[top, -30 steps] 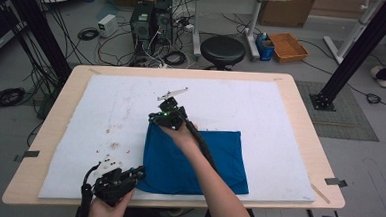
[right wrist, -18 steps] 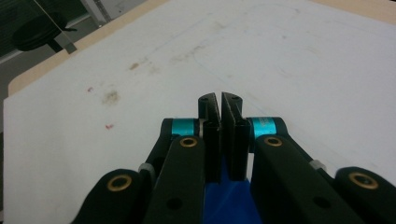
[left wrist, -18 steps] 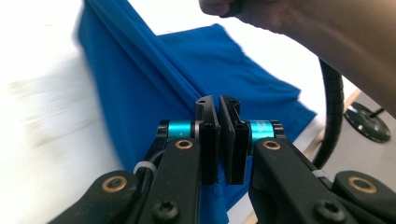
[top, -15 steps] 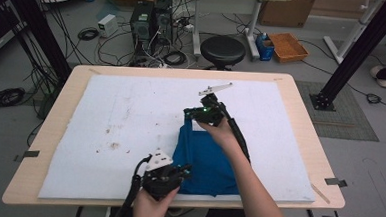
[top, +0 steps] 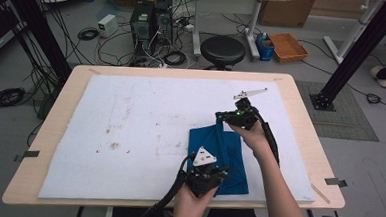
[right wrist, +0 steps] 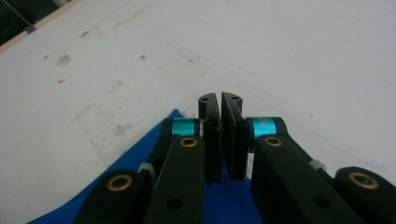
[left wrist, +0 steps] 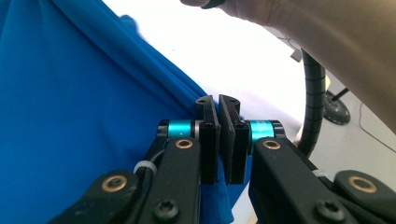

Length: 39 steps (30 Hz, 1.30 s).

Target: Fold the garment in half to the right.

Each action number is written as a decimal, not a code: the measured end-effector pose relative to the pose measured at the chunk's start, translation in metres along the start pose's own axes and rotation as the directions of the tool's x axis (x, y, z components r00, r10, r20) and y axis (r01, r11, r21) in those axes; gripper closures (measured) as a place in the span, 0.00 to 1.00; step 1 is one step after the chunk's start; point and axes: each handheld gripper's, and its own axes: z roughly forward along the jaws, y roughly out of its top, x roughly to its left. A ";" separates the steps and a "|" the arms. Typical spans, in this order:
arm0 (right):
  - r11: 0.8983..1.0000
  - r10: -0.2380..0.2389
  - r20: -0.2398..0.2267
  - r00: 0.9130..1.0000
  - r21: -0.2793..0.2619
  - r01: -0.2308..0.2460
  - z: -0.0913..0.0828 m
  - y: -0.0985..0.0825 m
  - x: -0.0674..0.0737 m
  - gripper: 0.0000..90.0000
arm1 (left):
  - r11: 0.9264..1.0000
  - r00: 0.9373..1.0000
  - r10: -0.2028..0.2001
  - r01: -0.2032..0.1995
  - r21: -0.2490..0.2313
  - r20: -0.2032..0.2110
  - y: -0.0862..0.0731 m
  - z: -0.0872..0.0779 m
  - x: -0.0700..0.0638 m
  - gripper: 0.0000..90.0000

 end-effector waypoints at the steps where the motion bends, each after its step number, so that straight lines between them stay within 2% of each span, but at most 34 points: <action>1: 1.000 0.002 0.003 1.000 0.001 -0.002 -0.003 -0.003 -0.002 0.97 | 1.000 1.000 0.007 -0.007 0.005 0.005 0.000 0.003 -0.002 0.96; 7: 1.000 0.009 0.035 0.999 0.011 -0.009 -0.015 -0.017 -0.015 0.97 | 0.999 1.000 0.020 -0.020 0.026 0.020 -0.001 0.022 -0.011 0.96; 11: 0.998 0.011 0.081 0.997 0.056 -0.015 -0.017 -0.022 -0.021 0.97 | 0.999 0.999 0.035 -0.036 0.037 0.027 -0.003 0.032 -0.013 0.96; 13: 0.998 0.001 0.107 0.994 0.055 -0.007 -0.018 -0.023 -0.020 0.93 | 0.999 0.998 0.026 -0.029 0.045 0.061 -0.003 0.035 -0.013 0.95; 14: 0.999 0.007 0.135 0.991 0.053 -0.014 -0.019 -0.022 -0.020 0.90 | 0.999 0.997 0.028 -0.031 0.038 0.076 -0.004 0.035 -0.014 0.88; 15: 0.999 0.001 0.143 0.990 0.047 -0.007 -0.021 -0.022 -0.020 0.89 | 0.998 0.997 0.043 -0.046 0.039 0.071 -0.005 0.034 -0.015 0.80; 17: 0.999 0.019 0.175 0.984 0.042 -0.027 -0.024 -0.023 -0.018 0.86 | 0.997 0.996 0.066 -0.068 0.036 0.053 -0.006 0.030 -0.017 0.77; 19: 0.999 0.022 0.183 0.983 0.036 -0.029 -0.028 -0.024 -0.014 0.84 | 0.997 0.997 0.072 -0.074 0.037 0.038 -0.005 0.025 -0.015 0.73; 20: 0.999 0.030 0.191 0.981 0.016 -0.034 -0.030 -0.025 -0.011 0.82 | 0.996 0.997 0.076 -0.077 0.037 0.032 -0.004 0.021 -0.013 0.70; 21: 0.999 0.048 0.197 0.979 0.003 -0.050 -0.032 -0.028 -0.008 0.79 | 0.996 0.996 0.080 -0.081 0.029 0.027 -0.003 0.017 -0.011 0.69; 22: 0.999 0.044 0.209 0.977 0.006 -0.047 -0.032 -0.031 -0.006 0.79 | 0.996 0.996 0.086 -0.086 0.022 0.018 -0.002 0.013 -0.009 0.69; 25: 0.998 0.031 0.281 0.959 0.041 -0.044 -0.029 -0.043 -0.003 0.78 | 0.996 0.996 0.091 -0.091 0.017 -0.007 0.002 0.000 0.001 0.67; 27: 0.996 0.058 0.288 0.956 0.052 -0.076 -0.026 -0.050 -0.007 0.79 | 0.997 0.996 0.083 -0.083 0.011 -0.026 0.004 -0.009 0.012 0.67; 28: 0.994 0.070 0.288 0.955 0.056 -0.090 -0.025 -0.053 -0.009 0.84 | 0.997 0.997 0.073 -0.073 0.009 -0.039 0.005 -0.013 0.018 0.67; 31: 0.994 0.065 0.280 0.958 0.064 -0.086 -0.023 -0.056 -0.013 0.97 | 0.998 0.994 0.058 -0.058 0.011 -0.088 0.008 -0.025 0.038 0.67; 35: 0.998 0.058 0.263 0.963 0.010 -0.062 -0.026 -0.052 -0.015 0.99 | 1.000 0.989 0.023 -0.025 -0.013 -0.144 0.013 -0.037 0.063 0.67; 39: 0.998 0.059 0.260 0.964 -0.007 -0.059 -0.025 -0.049 -0.020 0.99 | 1.000 0.982 0.003 -0.008 -0.027 -0.189 0.018 -0.042 0.081 0.67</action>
